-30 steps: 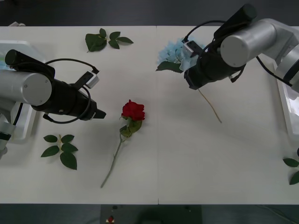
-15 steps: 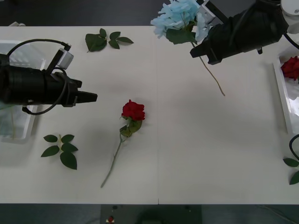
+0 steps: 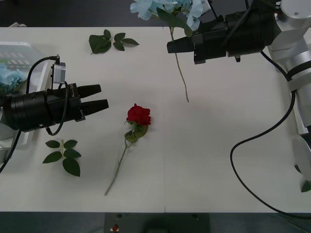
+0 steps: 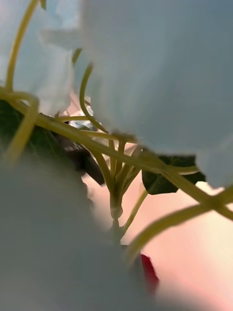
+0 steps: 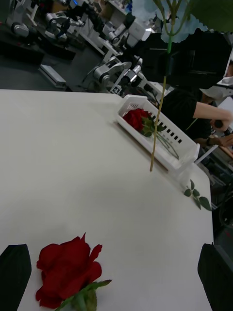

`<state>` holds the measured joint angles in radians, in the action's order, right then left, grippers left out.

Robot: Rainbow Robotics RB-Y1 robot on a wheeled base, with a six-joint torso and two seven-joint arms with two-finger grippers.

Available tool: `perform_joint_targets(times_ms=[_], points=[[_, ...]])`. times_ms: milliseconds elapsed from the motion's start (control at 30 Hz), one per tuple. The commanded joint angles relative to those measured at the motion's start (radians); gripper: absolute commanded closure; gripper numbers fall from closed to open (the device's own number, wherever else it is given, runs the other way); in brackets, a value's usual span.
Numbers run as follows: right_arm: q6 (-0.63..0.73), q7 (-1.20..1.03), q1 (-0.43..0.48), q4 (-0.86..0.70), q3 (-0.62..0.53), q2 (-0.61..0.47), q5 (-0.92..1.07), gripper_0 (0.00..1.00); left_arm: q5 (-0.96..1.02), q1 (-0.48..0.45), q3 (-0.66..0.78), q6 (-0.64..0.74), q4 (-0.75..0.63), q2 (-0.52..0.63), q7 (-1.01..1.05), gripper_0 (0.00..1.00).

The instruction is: Put the red flowers into the right box and the blue flowers into the left box

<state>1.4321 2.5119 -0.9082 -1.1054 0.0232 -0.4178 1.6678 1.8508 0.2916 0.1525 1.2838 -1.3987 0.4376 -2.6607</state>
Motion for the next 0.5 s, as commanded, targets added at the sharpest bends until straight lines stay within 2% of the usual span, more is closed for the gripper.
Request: perform_joint_targets(times_ms=[33, 267, 500], points=[[0.008, 0.016, -0.046, 0.024, -0.006, 0.03, 0.029, 1.0, 0.053, -0.034, -0.045, -0.077, -0.017, -0.068, -0.045, 0.0], [-0.004, 0.013, -0.089, 0.119, -0.028, 0.105, 0.063, 1.0, 0.122, -0.058, -0.183, -0.247, -0.017, -0.137, -0.045, 0.0], [-0.013, 0.024, -0.135, 0.21, -0.054, 0.174, 0.061, 1.0, 0.157, -0.052, -0.257, -0.337, -0.017, -0.189, -0.045, 0.0]])
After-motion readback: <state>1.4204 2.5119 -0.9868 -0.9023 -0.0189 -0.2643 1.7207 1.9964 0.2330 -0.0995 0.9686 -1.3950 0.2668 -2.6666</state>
